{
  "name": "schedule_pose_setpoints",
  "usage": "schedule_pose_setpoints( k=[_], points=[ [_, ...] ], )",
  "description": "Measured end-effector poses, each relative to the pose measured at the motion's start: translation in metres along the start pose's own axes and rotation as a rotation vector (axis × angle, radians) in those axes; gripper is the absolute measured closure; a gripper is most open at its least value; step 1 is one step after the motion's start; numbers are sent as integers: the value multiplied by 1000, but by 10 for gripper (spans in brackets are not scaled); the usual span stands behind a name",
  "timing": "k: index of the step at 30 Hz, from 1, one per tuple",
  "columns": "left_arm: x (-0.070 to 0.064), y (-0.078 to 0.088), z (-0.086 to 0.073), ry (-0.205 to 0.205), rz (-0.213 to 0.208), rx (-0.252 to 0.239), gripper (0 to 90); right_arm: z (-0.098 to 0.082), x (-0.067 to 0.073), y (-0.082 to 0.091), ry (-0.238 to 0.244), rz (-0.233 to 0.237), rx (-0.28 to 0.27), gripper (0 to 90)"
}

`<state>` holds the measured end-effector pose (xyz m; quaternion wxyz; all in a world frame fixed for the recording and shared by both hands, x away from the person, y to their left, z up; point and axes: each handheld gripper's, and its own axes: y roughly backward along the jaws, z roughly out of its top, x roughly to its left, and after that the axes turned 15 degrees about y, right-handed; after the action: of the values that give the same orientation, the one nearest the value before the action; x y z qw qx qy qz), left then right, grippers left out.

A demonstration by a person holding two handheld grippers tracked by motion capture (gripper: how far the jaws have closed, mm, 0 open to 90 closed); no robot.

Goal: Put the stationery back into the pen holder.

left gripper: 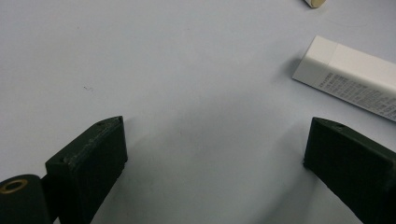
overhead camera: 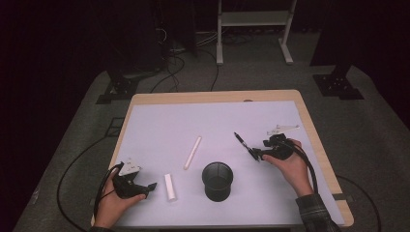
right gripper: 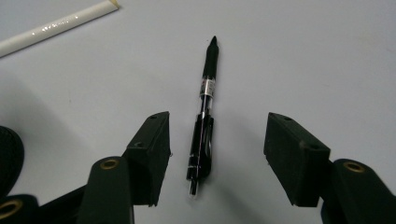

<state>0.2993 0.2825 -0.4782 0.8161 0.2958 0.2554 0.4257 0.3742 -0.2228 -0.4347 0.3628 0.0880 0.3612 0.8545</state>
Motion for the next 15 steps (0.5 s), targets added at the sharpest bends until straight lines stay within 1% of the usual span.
schedule_pose_setpoints(
  k=[1,5,11,15],
  points=[
    [0,0,0,2,0,0,50,4,-1,-1,6,-4,9,403],
    [0,0,0,1,-1,-1,51,9,-3,-4,14,-4,14,409],
    [0,0,0,3,1,1,51,17,-3,-10,15,7,37,430],
    [0,0,0,1,1,3,51,26,-5,-15,18,12,41,438]
  ],
)
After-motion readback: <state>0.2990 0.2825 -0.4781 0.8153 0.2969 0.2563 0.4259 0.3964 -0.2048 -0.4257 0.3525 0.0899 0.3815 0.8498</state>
